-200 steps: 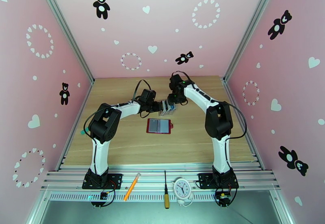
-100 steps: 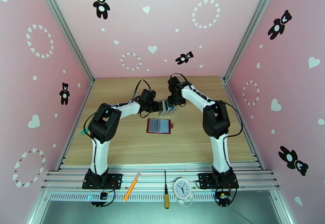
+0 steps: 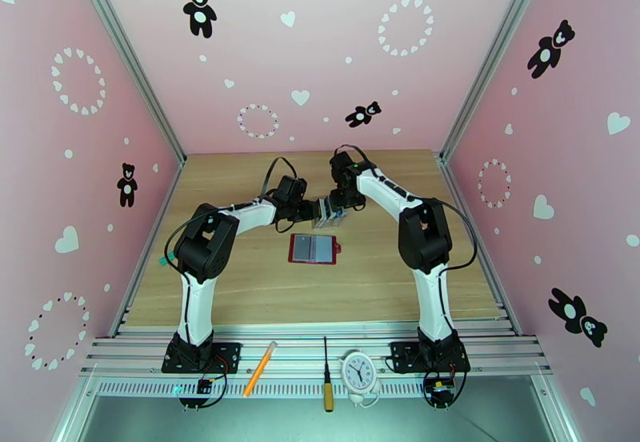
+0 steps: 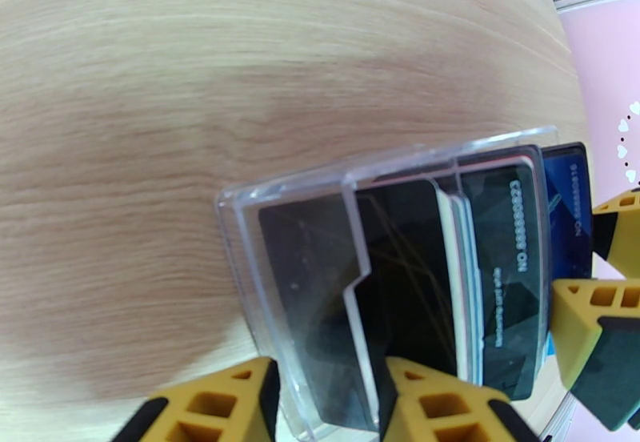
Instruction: Put the credit cards into the card holder
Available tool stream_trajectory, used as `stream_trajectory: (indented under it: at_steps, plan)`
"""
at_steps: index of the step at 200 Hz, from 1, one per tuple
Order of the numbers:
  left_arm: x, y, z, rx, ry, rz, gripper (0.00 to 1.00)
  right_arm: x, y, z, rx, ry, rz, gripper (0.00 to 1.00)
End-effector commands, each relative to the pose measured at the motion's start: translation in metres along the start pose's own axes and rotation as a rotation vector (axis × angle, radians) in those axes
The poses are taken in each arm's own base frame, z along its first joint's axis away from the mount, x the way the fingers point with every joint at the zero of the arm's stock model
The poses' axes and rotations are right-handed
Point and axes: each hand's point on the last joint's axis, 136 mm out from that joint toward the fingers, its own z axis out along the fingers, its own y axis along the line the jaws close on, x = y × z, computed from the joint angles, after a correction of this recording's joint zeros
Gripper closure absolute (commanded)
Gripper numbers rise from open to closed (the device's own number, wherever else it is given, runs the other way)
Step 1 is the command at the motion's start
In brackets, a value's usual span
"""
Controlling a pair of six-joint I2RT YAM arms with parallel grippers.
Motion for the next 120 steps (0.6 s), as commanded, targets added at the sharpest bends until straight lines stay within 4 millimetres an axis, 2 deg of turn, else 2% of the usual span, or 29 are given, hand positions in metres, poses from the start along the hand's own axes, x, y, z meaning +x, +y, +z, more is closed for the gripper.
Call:
stream_trajectory:
  at_steps: [1,120]
  plan:
    - [0.017,0.026,0.004,-0.066,0.063,-0.046,0.6,-0.007,-0.014,-0.014,0.042,-0.026,0.011,0.42]
    - [0.018,0.025,0.004,-0.059,0.064,-0.049,0.6,-0.017,-0.021,-0.032,0.044,-0.07,0.028,0.45]
